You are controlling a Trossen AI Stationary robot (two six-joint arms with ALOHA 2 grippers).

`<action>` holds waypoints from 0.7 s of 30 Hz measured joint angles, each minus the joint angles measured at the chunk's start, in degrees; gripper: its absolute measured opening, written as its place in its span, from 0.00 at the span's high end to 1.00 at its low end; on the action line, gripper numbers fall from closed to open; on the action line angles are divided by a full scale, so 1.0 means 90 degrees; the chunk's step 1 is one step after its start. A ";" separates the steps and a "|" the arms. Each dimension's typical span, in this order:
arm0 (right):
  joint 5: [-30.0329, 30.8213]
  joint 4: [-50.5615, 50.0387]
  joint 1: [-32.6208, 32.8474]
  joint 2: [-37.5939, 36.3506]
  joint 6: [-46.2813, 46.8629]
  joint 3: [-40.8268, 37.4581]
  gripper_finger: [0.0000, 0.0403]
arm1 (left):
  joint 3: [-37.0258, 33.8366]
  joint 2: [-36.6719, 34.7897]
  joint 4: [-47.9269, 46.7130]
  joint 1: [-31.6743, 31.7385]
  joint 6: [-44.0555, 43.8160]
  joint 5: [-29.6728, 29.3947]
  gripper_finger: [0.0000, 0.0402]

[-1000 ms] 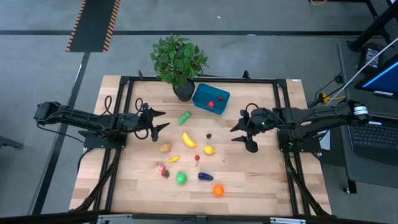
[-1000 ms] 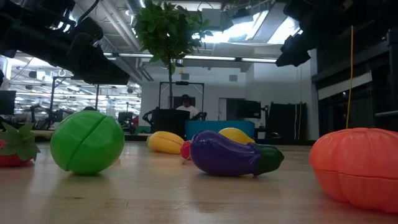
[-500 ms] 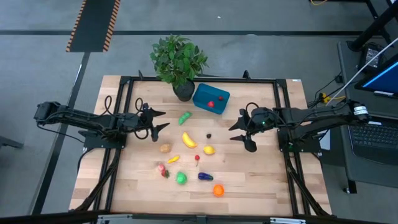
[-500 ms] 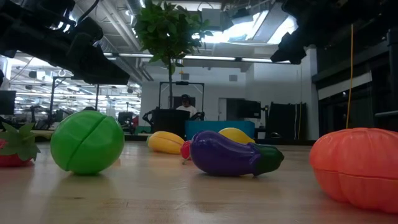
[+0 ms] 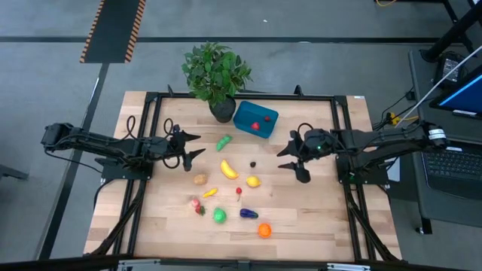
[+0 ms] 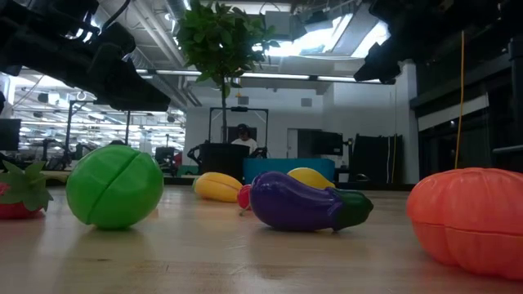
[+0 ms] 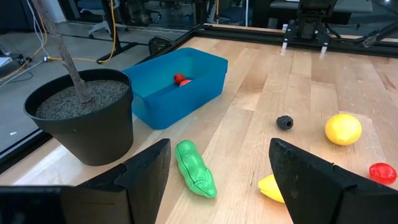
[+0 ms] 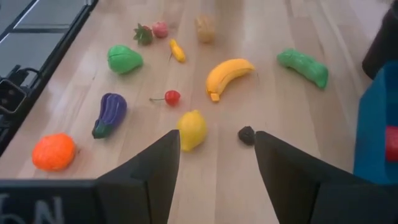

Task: Pick and placing Produce into tupperware
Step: Put the yellow lemon into the blue container

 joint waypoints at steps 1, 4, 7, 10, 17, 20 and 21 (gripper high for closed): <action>0.0002 -0.0027 -0.0026 0.0000 0.0099 0.0000 0.48 | 0.0000 0.0000 0.0000 0.0000 0.0000 0.0000 0.34; 0.0001 0.0010 -0.0060 0.0011 0.0223 0.0000 0.48 | 0.0000 -0.0001 0.0000 0.0000 0.0007 0.0000 0.34; -0.0011 0.0103 -0.0030 0.0113 0.0150 0.0002 0.48 | 0.0000 -0.0002 0.0000 0.0000 0.0007 0.0000 0.34; -0.0010 0.0329 0.0055 0.0350 0.0142 0.0002 0.48 | 0.0000 -0.0002 -0.0005 0.0000 0.0010 -0.0002 0.34; -0.0002 0.0233 0.0117 0.1034 0.0508 0.0483 0.48 | 0.0000 -0.0001 -0.0201 0.0002 0.0010 0.0000 0.34; 0.0077 0.0036 0.0117 0.1341 0.0587 0.0824 0.46 | 0.0000 0.0000 -0.0250 0.0000 0.0010 -0.0002 0.34; 0.0083 -0.0091 0.0117 0.1458 0.0573 0.0948 0.44 | 0.0000 0.0000 -0.0248 0.0000 0.0010 0.0000 0.34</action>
